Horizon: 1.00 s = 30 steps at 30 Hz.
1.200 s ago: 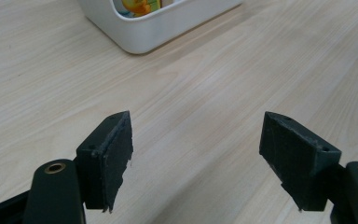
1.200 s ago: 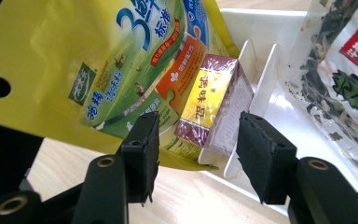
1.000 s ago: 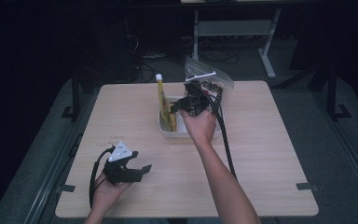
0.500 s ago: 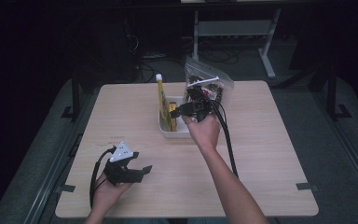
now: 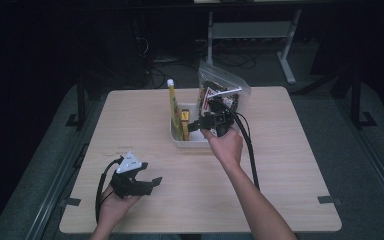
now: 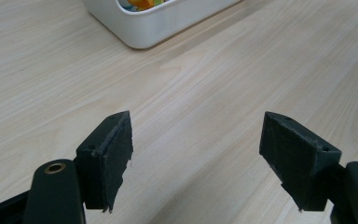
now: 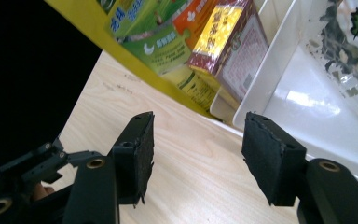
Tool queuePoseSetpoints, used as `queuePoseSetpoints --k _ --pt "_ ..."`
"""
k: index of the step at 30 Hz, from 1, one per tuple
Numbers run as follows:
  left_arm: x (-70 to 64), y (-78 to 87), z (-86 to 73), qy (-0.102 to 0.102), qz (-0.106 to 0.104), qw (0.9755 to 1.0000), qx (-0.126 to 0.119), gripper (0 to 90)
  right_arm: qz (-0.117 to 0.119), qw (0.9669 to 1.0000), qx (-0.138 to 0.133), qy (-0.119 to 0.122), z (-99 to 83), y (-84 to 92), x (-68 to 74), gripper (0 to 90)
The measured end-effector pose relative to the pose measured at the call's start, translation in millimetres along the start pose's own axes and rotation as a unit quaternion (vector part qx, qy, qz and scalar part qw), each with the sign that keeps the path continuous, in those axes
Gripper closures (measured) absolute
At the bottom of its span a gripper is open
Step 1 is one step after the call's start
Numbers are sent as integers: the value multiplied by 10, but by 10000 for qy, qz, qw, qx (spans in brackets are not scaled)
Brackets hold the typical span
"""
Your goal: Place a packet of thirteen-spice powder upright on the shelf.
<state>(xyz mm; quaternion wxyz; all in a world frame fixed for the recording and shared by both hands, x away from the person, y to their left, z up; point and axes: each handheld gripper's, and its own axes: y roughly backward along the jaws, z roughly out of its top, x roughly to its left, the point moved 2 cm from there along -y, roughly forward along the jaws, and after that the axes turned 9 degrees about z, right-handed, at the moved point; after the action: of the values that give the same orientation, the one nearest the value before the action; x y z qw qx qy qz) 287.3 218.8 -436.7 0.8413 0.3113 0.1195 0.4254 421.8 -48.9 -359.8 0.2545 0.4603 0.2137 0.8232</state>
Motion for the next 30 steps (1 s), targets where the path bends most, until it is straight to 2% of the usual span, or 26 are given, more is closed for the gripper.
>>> queuePoseSetpoints --k 19,30 --pt "9 3 -8 16 -4 10000 2 249 183 9998 43 43 -211 80 -58 417" --pt "9 7 -5 13 -1 10000 0 249 205 9997 154 38 -376 115 -128 416"
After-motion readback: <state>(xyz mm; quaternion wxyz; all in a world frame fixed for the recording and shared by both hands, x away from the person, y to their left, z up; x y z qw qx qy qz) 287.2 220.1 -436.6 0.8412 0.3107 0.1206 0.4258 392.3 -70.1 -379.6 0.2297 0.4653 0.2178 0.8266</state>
